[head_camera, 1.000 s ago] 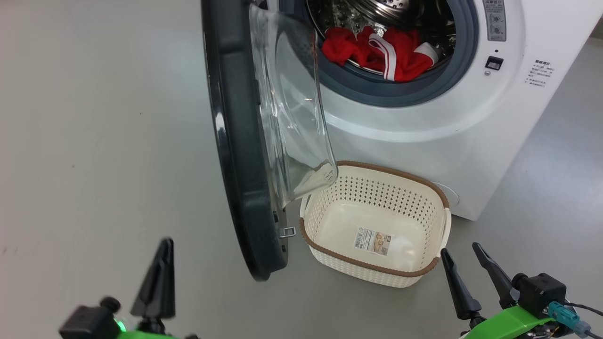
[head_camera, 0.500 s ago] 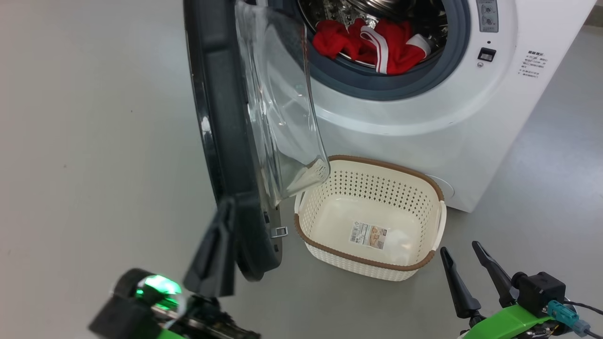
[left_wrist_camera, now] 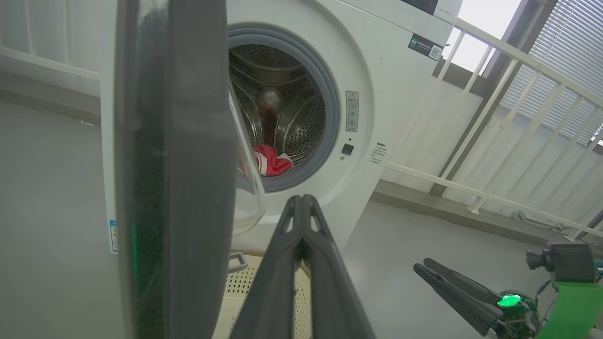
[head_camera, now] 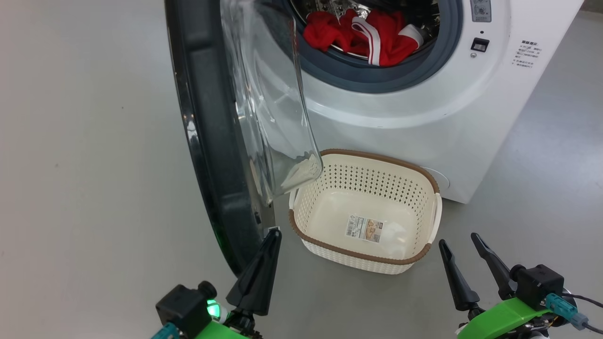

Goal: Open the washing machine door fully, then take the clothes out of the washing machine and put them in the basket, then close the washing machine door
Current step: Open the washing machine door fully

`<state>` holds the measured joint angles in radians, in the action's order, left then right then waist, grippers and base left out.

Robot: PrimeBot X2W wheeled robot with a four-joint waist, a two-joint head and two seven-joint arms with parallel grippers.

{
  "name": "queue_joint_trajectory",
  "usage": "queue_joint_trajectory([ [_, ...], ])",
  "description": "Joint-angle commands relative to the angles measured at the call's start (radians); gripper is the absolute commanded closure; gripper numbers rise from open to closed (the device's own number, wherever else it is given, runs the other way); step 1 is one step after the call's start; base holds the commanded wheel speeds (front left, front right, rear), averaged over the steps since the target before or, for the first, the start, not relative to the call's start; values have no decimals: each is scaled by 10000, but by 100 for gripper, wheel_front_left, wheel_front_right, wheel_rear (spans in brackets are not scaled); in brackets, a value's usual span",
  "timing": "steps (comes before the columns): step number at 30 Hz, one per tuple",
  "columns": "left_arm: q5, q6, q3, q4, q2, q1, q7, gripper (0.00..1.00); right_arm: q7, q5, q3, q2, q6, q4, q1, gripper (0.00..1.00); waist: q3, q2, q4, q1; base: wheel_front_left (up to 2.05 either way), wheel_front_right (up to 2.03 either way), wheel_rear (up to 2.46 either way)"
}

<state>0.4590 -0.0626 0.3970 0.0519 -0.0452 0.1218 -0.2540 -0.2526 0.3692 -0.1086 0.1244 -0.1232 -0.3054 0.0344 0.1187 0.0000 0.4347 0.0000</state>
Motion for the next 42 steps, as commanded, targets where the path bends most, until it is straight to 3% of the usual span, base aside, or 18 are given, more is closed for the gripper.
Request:
queue_joint_trajectory([
  [1,117,-59,-274,-15,-50,413,-78,100,-91,-61,-201,95,-75,227,325,0,9,0,-1,0,0,0,0],
  [13,483,65,-665,1362,-50,863,-78,100,-91,-94,-229,76,-75,274,371,0,-19,0,-102,0,0,0,0],
  [24,330,282,-1437,1465,-50,580,-78,100,-91,-143,-166,-7,-75,292,277,0,-134,0,-111,0,0,0,0],
  [30,23,289,-2333,1389,-50,200,-78,100,-91,-167,-135,-53,-75,328,154,0,-205,0,-42,0,0,0,0],
  [42,-1033,-228,-4775,1900,-50,517,-78,100,-91,-217,-184,105,-75,388,216,0,26,0,-2,0,0,0,0],
])
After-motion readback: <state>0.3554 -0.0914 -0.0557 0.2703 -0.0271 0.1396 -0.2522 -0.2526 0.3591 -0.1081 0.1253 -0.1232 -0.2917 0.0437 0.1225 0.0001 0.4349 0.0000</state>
